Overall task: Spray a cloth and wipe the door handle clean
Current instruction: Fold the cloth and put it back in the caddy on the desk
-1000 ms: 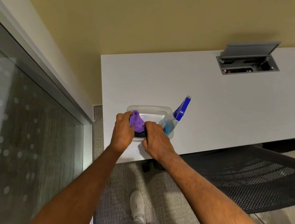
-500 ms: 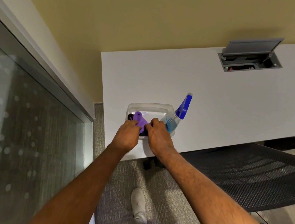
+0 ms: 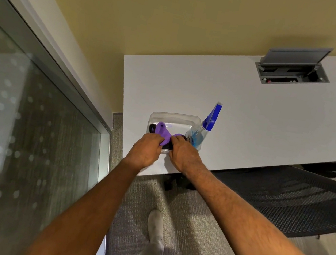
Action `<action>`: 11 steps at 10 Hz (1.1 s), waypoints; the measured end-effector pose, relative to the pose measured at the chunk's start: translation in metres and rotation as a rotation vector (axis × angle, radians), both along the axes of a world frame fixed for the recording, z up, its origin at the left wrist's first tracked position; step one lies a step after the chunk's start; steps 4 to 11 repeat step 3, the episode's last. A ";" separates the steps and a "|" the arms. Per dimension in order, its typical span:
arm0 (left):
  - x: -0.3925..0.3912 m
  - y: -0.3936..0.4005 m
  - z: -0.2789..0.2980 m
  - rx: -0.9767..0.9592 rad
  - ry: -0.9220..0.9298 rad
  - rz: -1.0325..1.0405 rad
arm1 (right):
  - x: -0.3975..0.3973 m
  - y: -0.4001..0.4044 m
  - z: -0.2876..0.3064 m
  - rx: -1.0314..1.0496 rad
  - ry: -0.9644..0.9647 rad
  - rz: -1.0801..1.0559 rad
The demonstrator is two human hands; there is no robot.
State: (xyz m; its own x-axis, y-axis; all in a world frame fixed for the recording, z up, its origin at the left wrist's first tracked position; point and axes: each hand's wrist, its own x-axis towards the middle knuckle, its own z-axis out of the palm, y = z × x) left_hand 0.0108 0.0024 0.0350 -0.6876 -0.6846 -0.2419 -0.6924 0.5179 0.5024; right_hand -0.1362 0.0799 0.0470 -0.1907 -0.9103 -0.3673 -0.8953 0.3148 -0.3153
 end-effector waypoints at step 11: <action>0.018 0.035 0.027 -0.106 -0.035 0.101 | 0.000 0.023 0.029 -0.122 -0.014 0.010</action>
